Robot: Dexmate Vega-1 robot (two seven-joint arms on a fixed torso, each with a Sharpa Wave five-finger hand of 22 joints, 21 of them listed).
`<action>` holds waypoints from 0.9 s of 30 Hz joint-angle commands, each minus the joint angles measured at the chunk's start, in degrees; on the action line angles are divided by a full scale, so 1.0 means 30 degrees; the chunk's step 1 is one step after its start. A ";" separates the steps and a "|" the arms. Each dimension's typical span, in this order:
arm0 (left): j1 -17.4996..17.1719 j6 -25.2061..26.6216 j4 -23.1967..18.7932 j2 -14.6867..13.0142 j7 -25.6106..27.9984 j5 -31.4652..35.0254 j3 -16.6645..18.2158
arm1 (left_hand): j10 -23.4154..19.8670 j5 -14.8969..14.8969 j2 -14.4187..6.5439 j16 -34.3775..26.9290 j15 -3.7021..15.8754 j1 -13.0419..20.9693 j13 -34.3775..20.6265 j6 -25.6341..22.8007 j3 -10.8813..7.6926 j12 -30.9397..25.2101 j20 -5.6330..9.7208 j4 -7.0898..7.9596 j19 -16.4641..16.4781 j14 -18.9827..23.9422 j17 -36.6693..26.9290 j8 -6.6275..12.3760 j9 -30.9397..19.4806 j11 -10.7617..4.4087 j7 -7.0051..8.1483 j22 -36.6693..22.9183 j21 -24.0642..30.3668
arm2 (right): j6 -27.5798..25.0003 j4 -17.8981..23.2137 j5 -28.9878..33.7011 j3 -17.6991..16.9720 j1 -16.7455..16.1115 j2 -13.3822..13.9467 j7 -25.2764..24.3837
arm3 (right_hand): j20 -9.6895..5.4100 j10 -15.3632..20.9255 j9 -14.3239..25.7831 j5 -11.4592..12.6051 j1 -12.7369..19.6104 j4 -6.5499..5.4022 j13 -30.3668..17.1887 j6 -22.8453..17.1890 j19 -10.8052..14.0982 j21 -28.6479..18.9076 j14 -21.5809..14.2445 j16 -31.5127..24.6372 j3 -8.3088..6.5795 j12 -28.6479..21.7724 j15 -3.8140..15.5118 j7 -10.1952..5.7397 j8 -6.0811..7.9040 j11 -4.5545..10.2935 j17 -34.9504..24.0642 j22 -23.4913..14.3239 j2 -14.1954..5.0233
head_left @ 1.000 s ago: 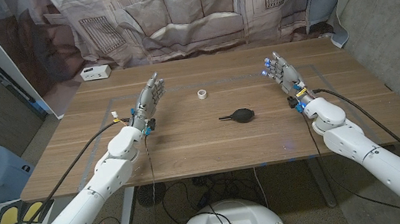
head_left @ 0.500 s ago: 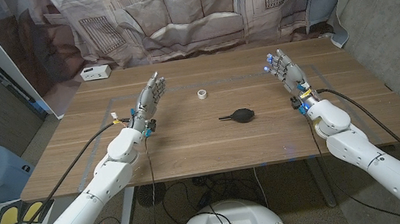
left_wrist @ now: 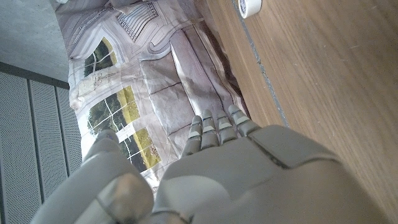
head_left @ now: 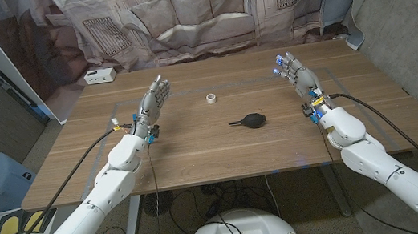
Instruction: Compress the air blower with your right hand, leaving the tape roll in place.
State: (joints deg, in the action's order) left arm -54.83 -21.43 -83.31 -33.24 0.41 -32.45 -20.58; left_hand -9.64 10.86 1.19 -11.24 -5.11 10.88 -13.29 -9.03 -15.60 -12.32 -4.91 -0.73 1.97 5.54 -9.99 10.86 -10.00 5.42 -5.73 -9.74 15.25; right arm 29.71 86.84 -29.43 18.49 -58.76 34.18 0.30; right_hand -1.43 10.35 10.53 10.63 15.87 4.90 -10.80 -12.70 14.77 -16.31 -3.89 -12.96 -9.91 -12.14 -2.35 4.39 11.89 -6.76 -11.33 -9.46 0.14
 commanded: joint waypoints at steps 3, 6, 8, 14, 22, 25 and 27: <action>-0.0110 -0.0373 0.0314 0.0024 -0.0192 -0.0067 0.0084 | -0.0258 0.0062 0.0040 -0.0119 0.0089 0.0156 0.0057 -0.0401 -0.0004 -0.0205 -0.0132 -0.0110 0.0229 0.0236 -0.0091 0.0196 -0.0100 -0.0084 0.0106 -0.0109 -0.0102 | -0.0084 0.1569 0.1342 -0.0030 -0.0900 0.0592 -0.0840 | 0.0044 0.0106 0.0111 0.0068 0.0271 0.0143 -0.0051 -0.0174 0.0170 0.0038 -0.0204 0.0066 -0.0055 -0.0018 -0.0016 -0.0019 0.0016 0.0007 -0.0030 -0.0083 -0.0048; -0.0122 -0.0368 0.0350 0.0057 -0.0185 -0.0106 0.0088 | -0.0367 0.0059 0.0037 -0.0131 0.0173 0.0155 0.0088 -0.0471 0.0002 -0.0237 -0.0098 -0.0125 0.0278 0.0330 -0.0091 0.0203 -0.0101 -0.0120 0.0147 -0.0111 -0.0125 | -0.0220 0.1869 0.1798 -0.0040 -0.1096 0.0683 -0.1206 | 0.0059 0.0115 0.0112 0.0067 0.0299 0.0167 -0.0052 -0.0187 0.0188 0.0065 -0.0215 0.0076 -0.0062 -0.0011 -0.0022 -0.0014 0.0011 0.0036 -0.0028 -0.0084 -0.0058; -0.0117 -0.0361 0.0403 0.0075 -0.0225 -0.0139 0.0075 | -0.0407 0.0057 0.0034 -0.0141 0.0162 0.0155 0.0104 -0.0489 0.0005 -0.0247 -0.0083 -0.0134 0.0310 0.0394 -0.0091 0.0200 -0.0101 -0.0131 0.0182 -0.0112 -0.0137 | -0.0312 0.2052 0.1953 -0.0057 -0.1230 0.0730 -0.1375 | 0.0066 0.0115 0.0112 0.0067 0.0314 0.0180 -0.0053 -0.0185 0.0194 0.0080 -0.0227 0.0078 -0.0066 -0.0005 -0.0025 -0.0021 0.0005 0.0072 -0.0026 -0.0084 -0.0063; -0.0025 -0.0550 0.0596 0.0140 -0.0355 -0.0068 0.0018 | -0.0442 0.0054 0.0028 -0.0129 0.0184 0.0155 0.0140 -0.0553 0.0011 -0.0246 -0.0071 -0.0153 0.0331 0.0449 -0.0091 0.0201 -0.0103 -0.0137 0.0195 -0.0113 -0.0182 | -0.0321 0.2433 0.2399 -0.0167 -0.1690 0.0893 -0.1772 | 0.0085 0.0152 0.0114 0.0066 0.0359 0.0220 -0.0055 -0.0204 0.0226 0.0130 -0.0259 0.0090 -0.0079 -0.0001 -0.0008 -0.0044 -0.0006 0.0061 -0.0023 -0.0085 -0.0080; 0.0005 -0.0578 0.0505 0.0154 -0.0320 -0.0004 0.0000 | -0.0460 0.0051 0.0026 -0.0086 0.0174 0.0156 0.0181 -0.0617 0.0021 -0.0236 -0.0076 -0.0178 0.0315 0.0436 -0.0090 0.0197 -0.0105 -0.0160 0.0204 -0.0115 -0.0252 | -0.0284 0.3019 0.3218 -0.0371 -0.2390 0.1105 -0.2424 | 0.0374 0.0395 0.0117 0.0062 0.0476 0.0315 -0.0063 -0.0470 0.0350 0.0249 -0.0626 0.0011 -0.0129 -0.0042 -0.0139 -0.0473 0.0044 0.0249 -0.0018 -0.0095 -0.0181; 0.0021 -0.0492 0.0436 0.0149 -0.0258 0.0057 -0.0038 | -0.0476 0.0049 0.0022 -0.0074 0.0163 0.0157 0.0199 -0.0672 0.0024 -0.0235 -0.0068 -0.0190 0.0298 0.0447 -0.0090 0.0206 -0.0106 -0.0098 0.0210 -0.0116 -0.0289 | -0.0270 0.3200 0.3460 -0.0402 -0.2593 0.1129 -0.2594 | 0.0348 0.0413 0.0119 0.0060 0.0500 0.0334 -0.0067 -0.0553 0.0376 0.0274 -0.0624 0.0026 -0.0141 -0.0036 -0.0184 -0.0517 0.0064 0.0184 -0.0019 -0.0098 -0.0205; 0.0033 -0.0523 0.0430 0.0188 -0.0249 0.0085 -0.0067 | -0.0509 0.0048 0.0018 -0.0069 0.0168 0.0157 0.0215 -0.0726 0.0027 -0.0241 0.0024 -0.0200 0.0248 0.0470 -0.0090 0.0215 -0.0107 -0.0126 0.0233 -0.0117 -0.0334 | -0.0013 0.3220 0.3894 -0.0418 -0.2727 0.1023 -0.2886 | 0.0322 0.0484 0.0125 0.0061 0.0542 0.0365 -0.0072 -0.0755 0.0400 0.0319 -0.0629 0.0046 -0.0161 -0.0048 -0.0196 -0.0544 0.0124 -0.0008 -0.0019 -0.0100 -0.0242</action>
State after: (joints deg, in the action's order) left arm -54.95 -22.93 -81.85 -32.86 -0.44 -32.72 -20.49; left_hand -10.65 10.86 1.19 -11.47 -4.70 10.87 -12.51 -10.57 -15.43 -12.76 -5.12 -0.90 2.57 6.57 -9.99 11.31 -9.99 5.01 -5.23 -10.01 14.40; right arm 28.84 93.55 -21.43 17.94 -63.50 36.59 -5.73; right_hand -0.60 11.31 10.81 10.63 16.70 5.59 -10.79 -14.25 15.57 -15.45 -5.34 -12.69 -10.11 -12.14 -2.97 2.84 11.89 -6.28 -11.18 -9.46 -0.25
